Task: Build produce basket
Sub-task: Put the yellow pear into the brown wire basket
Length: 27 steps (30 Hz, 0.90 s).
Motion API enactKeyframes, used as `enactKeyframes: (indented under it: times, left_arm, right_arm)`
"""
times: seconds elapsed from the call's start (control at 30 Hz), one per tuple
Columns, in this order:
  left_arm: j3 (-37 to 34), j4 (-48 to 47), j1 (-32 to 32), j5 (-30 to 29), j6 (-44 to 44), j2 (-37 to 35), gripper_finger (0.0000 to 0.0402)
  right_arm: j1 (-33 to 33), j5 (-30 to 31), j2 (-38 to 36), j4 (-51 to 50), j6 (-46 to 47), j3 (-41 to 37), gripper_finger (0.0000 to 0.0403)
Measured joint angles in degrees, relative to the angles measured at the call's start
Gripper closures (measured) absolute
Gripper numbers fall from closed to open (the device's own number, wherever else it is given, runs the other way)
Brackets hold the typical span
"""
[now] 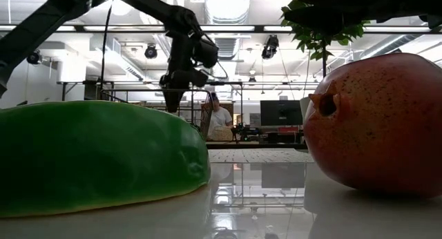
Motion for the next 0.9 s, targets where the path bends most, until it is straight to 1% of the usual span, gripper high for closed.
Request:
enactKeyframes:
  times: [0.1,0.27,0.37,0.47,0.57,0.7,0.8,0.83,0.9]
  left_arm:
    - [0.6,0.2,-0.3,0.0,0.8,-1.7,0.0212]
    - [-0.9,1.3,-2.1,0.0,4.7,-6.2,0.0212]
    - [-2.9,5.6,-3.9,0.5,7.0,-9.2,0.0222]
    - [-6.2,10.5,-5.7,3.8,9.3,-11.9,0.0247]
    - [-9.6,13.5,-7.3,7.2,11.0,-13.7,0.0284]
    - [-15.2,16.1,-8.7,7.5,14.1,-15.4,0.0339]
    - [-19.7,21.2,-9.0,7.5,14.6,-15.5,0.0380]
    - [-21.0,22.5,-9.0,7.4,14.6,-15.5,0.0390]
    - [-23.7,26.9,-8.9,6.7,14.6,-15.5,0.0397]
  right_arm:
    - [0.0,0.0,0.0,-0.1,0.0,0.0,0.0076]
    - [0.0,0.0,0.0,-0.4,0.0,0.0,0.0076]
    - [0.0,0.0,0.0,-0.8,0.3,0.0,0.0076]
    - [0.0,0.0,0.0,-1.1,0.4,0.0,0.0076]
    - [0.0,0.0,0.0,-1.5,1.4,0.0,0.0076]
    - [0.0,0.0,0.0,-2.0,2.0,0.0,0.0076]
    - [0.0,0.0,0.0,-2.2,2.3,0.0,0.0076]
    - [0.0,0.0,0.0,-2.4,2.4,0.0,0.0076]
    - [0.0,0.0,0.0,-2.5,2.5,0.0,0.0076]
